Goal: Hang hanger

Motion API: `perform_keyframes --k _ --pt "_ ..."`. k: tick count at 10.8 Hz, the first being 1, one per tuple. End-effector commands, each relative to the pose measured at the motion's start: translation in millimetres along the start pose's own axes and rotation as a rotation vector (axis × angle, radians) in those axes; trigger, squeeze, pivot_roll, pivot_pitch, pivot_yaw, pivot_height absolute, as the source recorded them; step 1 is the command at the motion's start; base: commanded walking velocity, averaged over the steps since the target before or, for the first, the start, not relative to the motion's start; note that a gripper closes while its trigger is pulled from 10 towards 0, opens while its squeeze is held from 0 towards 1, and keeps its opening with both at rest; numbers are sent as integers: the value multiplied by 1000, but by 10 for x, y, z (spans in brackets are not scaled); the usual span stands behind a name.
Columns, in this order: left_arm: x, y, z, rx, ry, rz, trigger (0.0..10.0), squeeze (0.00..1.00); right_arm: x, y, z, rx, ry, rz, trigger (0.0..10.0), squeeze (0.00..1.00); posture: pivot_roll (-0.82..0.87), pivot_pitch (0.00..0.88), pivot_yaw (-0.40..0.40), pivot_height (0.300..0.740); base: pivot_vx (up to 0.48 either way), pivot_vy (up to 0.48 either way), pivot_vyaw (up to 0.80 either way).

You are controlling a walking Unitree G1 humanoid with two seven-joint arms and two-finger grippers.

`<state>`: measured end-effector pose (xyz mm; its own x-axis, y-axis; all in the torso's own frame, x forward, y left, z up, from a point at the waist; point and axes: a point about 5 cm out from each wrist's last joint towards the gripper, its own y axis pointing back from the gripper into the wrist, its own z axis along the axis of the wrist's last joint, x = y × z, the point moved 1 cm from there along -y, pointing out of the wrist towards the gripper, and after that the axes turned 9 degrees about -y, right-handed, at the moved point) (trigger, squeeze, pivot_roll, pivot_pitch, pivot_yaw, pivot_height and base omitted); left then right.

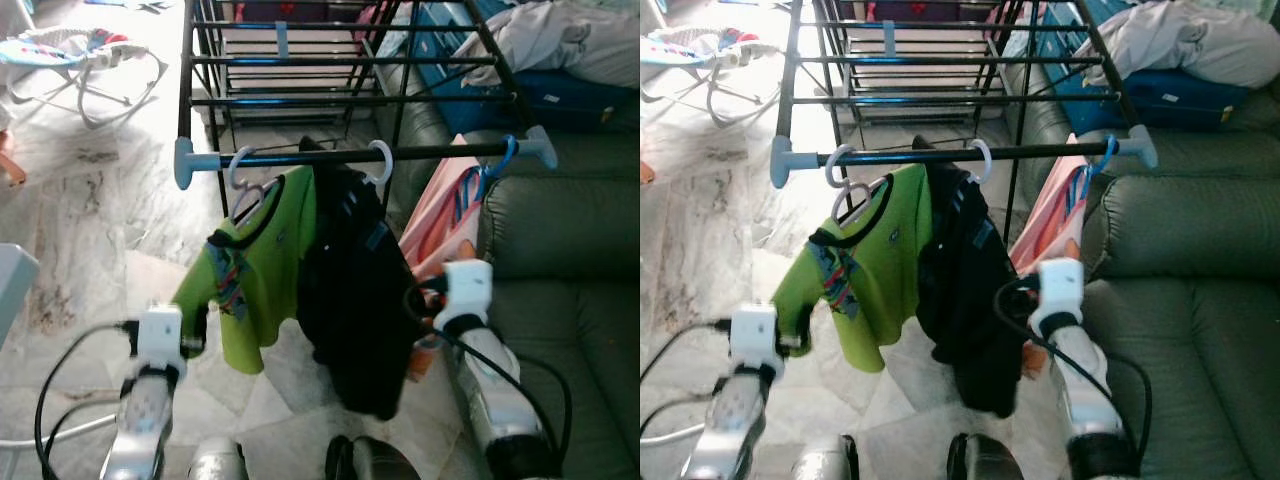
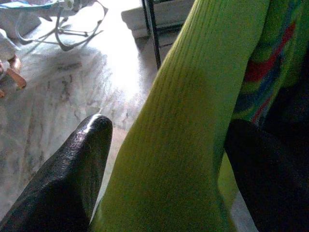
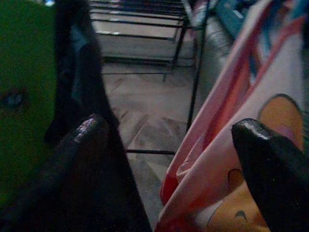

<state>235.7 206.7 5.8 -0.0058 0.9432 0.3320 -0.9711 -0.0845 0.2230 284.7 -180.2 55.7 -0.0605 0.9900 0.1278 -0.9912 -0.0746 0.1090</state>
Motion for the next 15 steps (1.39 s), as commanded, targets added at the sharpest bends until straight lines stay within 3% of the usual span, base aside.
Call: perform_keyframes --k 1,4,6,10,11,12,13,14,15 --pt "-17 -2 34 -9 2 -7 10000 0 -57 7 77 -32 -6 -38 10000 1000 47 139 -64 740 0 0 0" --pt "-49 -15 64 -13 4 -37 10000 0 -110 -9 259 -104 41 -74 10000 1000 39 137 -63 740 0 0 0" --pt "-47 -24 87 -21 12 -40 10000 0 -255 -46 492 -202 162 -163 10000 1000 36 141 -59 740 0 0 0" --pt "-94 -26 109 -25 13 -59 10000 0 -423 -231 580 -183 232 -226 10000 1000 39 145 -58 740 0 0 0" --pt "-112 -29 112 -25 11 -66 10000 0 -510 -344 530 -117 162 -254 10000 620 44 152 -58 740 0 0 0" --pt "-119 -41 120 -26 10 -69 10000 0 -532 -461 524 -70 174 -256 10000 0 53 151 -58 740 0 0 0" --pt "-122 -47 124 -25 9 -71 10000 0 -539 -538 511 -28 160 -263 10000 0 55 151 -58 740 0 0 0" --pt "-123 -52 125 -24 8 -72 10000 0 -533 -594 478 21 126 -261 0 0 58 151 -58 740 0 0 0" --pt "-122 -56 129 -24 7 -70 10000 0 -506 -653 462 54 92 -253 0 0 61 150 -60 740 0 0 0"
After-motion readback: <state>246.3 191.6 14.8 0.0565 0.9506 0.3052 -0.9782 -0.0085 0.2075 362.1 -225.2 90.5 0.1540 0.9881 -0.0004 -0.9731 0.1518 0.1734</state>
